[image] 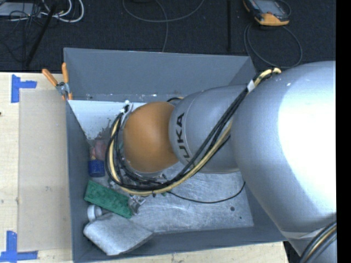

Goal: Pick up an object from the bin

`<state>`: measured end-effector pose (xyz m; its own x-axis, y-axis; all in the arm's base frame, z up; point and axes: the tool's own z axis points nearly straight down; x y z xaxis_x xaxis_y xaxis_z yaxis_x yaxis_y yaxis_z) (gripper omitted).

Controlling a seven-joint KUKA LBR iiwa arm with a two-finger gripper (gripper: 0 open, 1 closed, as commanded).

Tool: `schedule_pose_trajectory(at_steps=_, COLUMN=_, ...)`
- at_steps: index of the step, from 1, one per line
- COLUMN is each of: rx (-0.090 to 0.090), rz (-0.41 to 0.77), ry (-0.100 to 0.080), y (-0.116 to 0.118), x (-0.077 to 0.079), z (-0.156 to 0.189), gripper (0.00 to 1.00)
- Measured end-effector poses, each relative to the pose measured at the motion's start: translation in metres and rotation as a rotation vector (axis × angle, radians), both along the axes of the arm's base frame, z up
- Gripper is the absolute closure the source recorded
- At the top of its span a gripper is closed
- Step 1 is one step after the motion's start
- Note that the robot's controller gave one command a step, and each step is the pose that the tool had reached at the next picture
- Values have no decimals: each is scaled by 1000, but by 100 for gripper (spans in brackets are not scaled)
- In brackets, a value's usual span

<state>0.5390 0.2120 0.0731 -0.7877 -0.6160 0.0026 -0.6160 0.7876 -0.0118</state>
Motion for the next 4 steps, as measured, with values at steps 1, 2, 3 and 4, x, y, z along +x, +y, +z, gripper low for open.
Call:
schedule_pose_trajectory(at_steps=1, rx=13, rz=188, ry=-1, y=-1, x=-6, z=123, gripper=100)
schedule_pose_trajectory(at_steps=2, rx=9, rz=42, ry=7, y=12, x=-54, z=53, gripper=100)
schedule_pose_trajectory(at_steps=3, rx=10, rz=43, ry=7, y=12, x=-54, z=54, gripper=0)
schedule_pose_trajectory(at_steps=4, rx=8, rz=117, ry=-1, y=-94, x=32, z=101, gripper=0)
